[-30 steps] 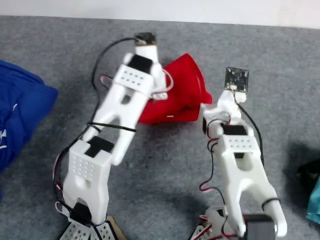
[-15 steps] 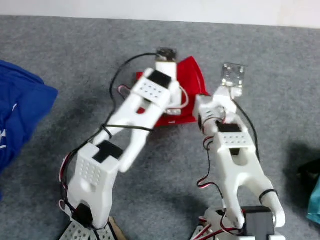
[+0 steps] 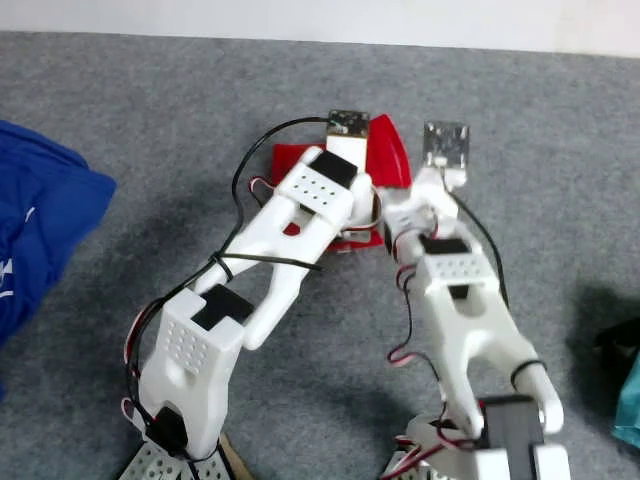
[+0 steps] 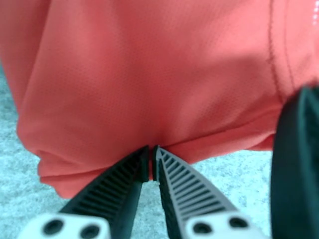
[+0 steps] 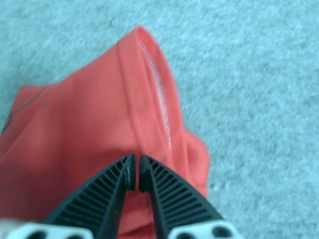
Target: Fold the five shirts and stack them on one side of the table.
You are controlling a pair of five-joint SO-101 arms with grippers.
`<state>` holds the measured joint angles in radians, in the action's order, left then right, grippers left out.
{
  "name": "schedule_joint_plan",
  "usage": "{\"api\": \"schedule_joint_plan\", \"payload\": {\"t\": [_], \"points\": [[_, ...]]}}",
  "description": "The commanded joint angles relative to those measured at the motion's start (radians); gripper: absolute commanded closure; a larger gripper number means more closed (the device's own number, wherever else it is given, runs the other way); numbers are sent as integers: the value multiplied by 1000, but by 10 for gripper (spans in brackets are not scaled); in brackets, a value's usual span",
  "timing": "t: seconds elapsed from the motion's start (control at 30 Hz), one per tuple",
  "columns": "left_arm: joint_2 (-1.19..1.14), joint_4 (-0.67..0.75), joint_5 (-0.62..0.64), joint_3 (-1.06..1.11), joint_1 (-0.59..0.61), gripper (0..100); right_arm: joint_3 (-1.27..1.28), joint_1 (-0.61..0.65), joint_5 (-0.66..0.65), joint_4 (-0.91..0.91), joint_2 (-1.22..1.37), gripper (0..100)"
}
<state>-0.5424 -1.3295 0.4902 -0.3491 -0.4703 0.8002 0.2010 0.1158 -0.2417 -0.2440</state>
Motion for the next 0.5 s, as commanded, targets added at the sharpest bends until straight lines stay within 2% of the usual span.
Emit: {"api": "schedule_joint_plan", "payload": {"t": [0.0,0.17,0.37,0.47], "points": [[77,-34,-2,-13,-30,950,-242,-28,6,-120,124,938],[216,-98,-6,-4,-12,949,-401,-45,44,-166,268,903],[278,-110,-8,15,21,948,-453,-45,44,-168,332,760],[282,-106,-8,36,13,948,-458,-39,11,-170,337,741]]}}
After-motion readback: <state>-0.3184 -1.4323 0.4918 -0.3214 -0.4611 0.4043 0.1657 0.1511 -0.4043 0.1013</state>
